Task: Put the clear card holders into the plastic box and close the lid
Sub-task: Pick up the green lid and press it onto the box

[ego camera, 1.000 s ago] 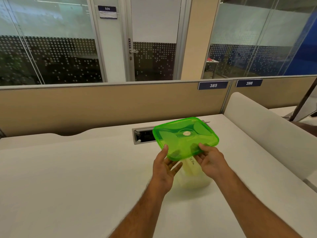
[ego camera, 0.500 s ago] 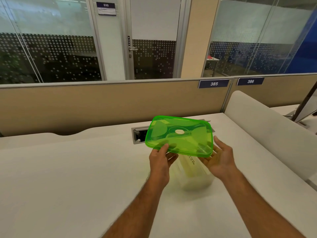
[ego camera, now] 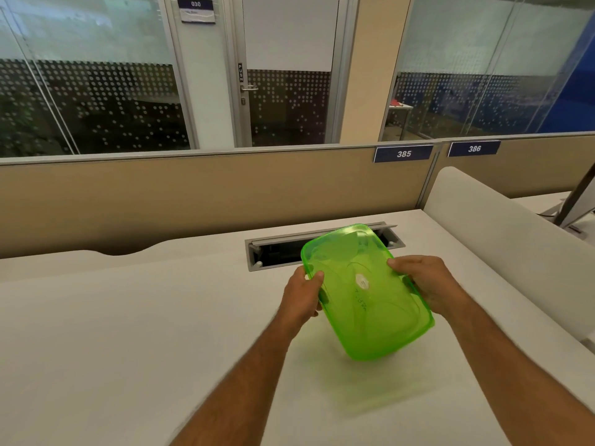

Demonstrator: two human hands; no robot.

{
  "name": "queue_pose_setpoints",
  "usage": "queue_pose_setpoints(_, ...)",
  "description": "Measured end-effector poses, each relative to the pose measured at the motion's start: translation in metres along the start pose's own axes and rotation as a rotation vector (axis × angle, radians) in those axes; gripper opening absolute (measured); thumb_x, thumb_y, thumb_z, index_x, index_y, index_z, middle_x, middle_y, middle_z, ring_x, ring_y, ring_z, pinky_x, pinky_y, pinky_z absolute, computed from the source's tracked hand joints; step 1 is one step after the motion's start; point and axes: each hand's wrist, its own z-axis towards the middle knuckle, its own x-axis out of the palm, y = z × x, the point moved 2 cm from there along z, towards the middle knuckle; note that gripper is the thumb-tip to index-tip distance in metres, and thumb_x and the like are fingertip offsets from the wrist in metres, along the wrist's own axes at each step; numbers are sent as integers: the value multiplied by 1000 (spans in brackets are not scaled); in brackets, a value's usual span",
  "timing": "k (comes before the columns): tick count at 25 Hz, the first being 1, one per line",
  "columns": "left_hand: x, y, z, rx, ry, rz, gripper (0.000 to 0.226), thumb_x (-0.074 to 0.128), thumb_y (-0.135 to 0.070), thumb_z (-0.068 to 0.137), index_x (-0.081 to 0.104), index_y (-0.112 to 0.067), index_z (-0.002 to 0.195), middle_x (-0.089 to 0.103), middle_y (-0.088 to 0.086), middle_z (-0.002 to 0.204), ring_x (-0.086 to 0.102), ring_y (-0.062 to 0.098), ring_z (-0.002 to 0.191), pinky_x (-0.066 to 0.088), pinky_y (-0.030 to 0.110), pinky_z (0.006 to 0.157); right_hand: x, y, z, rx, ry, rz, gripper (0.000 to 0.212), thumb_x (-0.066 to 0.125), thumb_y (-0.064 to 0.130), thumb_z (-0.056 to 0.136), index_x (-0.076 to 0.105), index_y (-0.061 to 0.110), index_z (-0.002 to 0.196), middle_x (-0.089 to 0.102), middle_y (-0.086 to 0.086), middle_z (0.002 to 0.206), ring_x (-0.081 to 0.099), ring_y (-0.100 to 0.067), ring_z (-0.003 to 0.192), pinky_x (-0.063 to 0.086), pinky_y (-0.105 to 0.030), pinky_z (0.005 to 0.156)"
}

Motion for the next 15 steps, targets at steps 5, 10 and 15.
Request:
queue_pose_setpoints(5,8,11,17,89,-116,292,41,45,-44,99,54,-14,126,67,16,113,67,37,96,58,48,83,4,-15,12,-201,-186,-370,17,82,36,74,78,22,82,76,-1,83,68,-21,78,58,-41,77)
queue_pose_setpoints(10,14,16,31,115,-92,415,46,41,-49,100,53,-15,129,69,15,114,69,37,92,57,48,85,7,-24,19,-218,-296,-518,33,79,44,76,79,14,86,77,-3,91,67,-24,92,50,-33,82)
queue_pose_setpoints(15,19,18,46,94,-89,469,46,40,-50,100,55,-15,126,69,16,115,68,38,94,55,48,88,6,-34,29,-146,-319,-448,34,81,42,74,79,13,89,76,-5,95,67,-27,95,51,-35,85)
